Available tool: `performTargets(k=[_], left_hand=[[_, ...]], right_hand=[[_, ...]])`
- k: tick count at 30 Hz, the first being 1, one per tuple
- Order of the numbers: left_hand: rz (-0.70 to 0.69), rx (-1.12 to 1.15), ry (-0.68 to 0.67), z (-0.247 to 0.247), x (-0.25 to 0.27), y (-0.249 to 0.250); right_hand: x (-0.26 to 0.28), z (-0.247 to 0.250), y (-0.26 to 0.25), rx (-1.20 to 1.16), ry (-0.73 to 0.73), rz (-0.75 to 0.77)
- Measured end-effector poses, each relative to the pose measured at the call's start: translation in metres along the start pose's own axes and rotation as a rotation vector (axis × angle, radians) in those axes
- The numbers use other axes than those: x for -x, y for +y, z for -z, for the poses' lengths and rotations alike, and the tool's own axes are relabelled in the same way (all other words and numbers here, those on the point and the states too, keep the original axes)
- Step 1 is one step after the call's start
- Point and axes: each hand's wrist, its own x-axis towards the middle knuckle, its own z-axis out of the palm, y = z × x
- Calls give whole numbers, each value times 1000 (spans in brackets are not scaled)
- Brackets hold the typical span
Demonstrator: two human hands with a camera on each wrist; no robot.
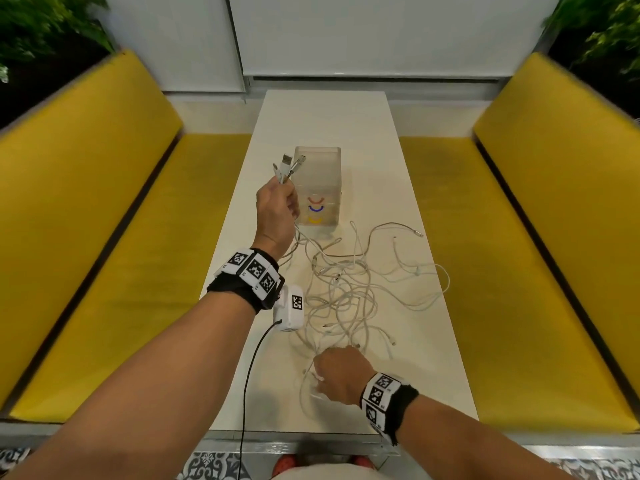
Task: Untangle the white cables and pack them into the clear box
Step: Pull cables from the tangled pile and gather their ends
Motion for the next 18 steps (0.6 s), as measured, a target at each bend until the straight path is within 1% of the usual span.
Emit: performTargets(k=[3, 5, 7, 9, 11, 13, 16, 18], left_hand=[[0, 6, -4, 1, 1, 1], [-5, 0, -6, 2, 1, 2], [-19, -13, -8, 6, 0, 5], [-32, -10, -8, 9, -1, 8], [-34, 1, -9, 11, -2, 10], [-22, 18, -13, 9, 0, 12], [-2, 31, -33, 1, 3, 13], [14, 25, -60, -6, 6, 12]], right_hand=[[0, -6, -3, 114, -41, 19], [2, 3, -6, 89, -85, 15], [6, 24, 0, -30, -99, -32], [12, 53, 15, -233, -46, -83], [21, 88, 33, -512, 53, -104], [33, 125, 45, -788, 187, -89], [50, 179, 48, -1058, 447, 11], [53, 204, 48, -1198, 582, 71]])
